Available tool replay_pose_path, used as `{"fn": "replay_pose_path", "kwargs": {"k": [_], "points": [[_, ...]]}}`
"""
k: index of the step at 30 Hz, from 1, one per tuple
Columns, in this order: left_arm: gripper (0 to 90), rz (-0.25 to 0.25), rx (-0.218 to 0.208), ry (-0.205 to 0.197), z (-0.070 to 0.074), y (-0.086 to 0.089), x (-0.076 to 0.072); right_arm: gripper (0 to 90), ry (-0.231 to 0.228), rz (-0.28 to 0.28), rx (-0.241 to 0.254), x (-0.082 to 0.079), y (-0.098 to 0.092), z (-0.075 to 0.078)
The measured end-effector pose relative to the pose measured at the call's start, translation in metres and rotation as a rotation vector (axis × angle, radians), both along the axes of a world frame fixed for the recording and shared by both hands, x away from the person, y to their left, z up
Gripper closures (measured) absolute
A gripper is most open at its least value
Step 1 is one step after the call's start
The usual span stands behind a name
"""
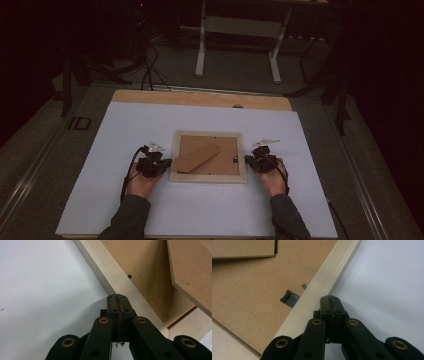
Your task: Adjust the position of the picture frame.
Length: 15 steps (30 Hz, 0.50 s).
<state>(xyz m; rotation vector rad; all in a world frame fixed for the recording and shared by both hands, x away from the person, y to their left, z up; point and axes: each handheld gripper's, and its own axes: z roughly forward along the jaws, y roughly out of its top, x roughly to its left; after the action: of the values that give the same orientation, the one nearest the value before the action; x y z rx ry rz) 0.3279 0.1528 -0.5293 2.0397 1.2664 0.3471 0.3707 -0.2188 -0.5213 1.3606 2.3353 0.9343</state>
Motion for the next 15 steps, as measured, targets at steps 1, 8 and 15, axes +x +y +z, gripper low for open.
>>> {"fn": "replay_pose_path", "kwargs": {"k": [1,8,15], "points": [[90.0,0.0,0.0,0.0,0.0,0.0,0.0,90.0,0.002,0.001,0.008,0.0016,0.0007,-0.0002],[90.0,0.02,-0.009,-0.011,-0.0008,0.0039,0.0005,90.0,0.004,-0.001,0.017,0.0062,0.0049,-0.0008],[90.0,0.031,-0.02,-0.011,-0.0017,0.0045,0.0047,90.0,0.012,0.007,0.029,0.0025,0.0015,-0.0043]]}}
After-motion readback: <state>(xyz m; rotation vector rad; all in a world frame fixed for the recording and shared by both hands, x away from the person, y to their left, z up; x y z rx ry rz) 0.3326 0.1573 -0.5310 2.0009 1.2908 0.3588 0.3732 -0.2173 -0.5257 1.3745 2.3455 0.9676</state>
